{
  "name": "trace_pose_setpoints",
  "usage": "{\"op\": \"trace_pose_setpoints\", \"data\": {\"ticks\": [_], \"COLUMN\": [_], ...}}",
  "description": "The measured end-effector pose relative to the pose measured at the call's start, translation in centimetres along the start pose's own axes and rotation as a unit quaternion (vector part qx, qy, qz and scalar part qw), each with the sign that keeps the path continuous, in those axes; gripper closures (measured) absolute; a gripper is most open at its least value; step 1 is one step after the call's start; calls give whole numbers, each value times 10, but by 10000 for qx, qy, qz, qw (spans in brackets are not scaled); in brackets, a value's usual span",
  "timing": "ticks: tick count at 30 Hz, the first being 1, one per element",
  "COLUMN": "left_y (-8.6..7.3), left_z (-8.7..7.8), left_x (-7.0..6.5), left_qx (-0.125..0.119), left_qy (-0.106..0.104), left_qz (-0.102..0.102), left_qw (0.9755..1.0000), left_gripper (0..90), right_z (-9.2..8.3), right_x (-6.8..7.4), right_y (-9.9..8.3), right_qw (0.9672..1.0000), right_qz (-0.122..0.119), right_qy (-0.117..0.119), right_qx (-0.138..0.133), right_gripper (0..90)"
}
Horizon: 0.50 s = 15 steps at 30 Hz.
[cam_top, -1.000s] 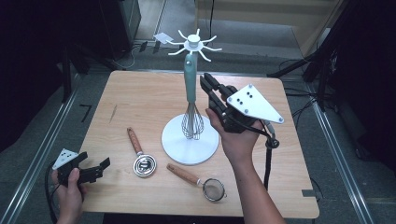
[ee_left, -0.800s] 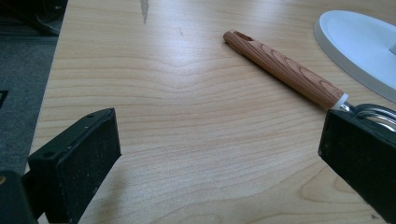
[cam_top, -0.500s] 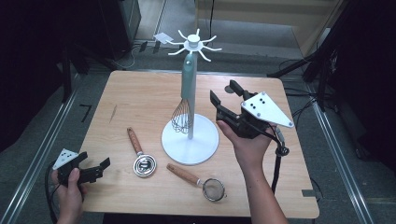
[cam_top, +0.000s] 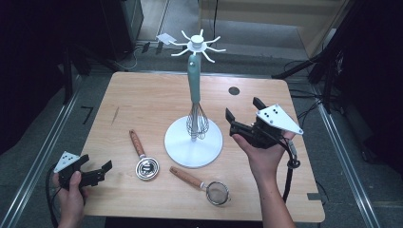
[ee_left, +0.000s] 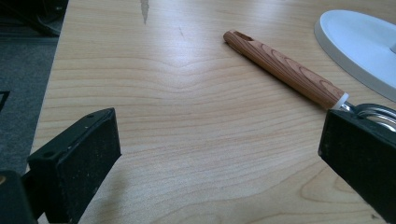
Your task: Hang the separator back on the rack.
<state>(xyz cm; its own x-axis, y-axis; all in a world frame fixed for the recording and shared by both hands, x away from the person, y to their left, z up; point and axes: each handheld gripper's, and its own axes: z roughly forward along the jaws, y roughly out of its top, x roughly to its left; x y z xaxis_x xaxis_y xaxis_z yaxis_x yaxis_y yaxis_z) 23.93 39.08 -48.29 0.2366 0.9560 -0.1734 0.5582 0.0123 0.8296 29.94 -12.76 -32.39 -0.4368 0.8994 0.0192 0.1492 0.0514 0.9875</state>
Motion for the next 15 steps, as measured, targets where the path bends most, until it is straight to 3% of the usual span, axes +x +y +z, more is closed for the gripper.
{"op": "trace_pose_setpoints", "data": {"ticks": [15], "left_y": [0], "left_z": [0], "left_x": [0], "left_qx": [4], "left_qy": [8], "left_qz": [1], "left_qw": [10000], "left_gripper": [0], "right_z": [-10], "right_x": [-23], "right_y": [-49], "right_qw": [9986], "right_qz": [161], "right_qy": [-189], "right_qx": [474], "right_gripper": [137]}}
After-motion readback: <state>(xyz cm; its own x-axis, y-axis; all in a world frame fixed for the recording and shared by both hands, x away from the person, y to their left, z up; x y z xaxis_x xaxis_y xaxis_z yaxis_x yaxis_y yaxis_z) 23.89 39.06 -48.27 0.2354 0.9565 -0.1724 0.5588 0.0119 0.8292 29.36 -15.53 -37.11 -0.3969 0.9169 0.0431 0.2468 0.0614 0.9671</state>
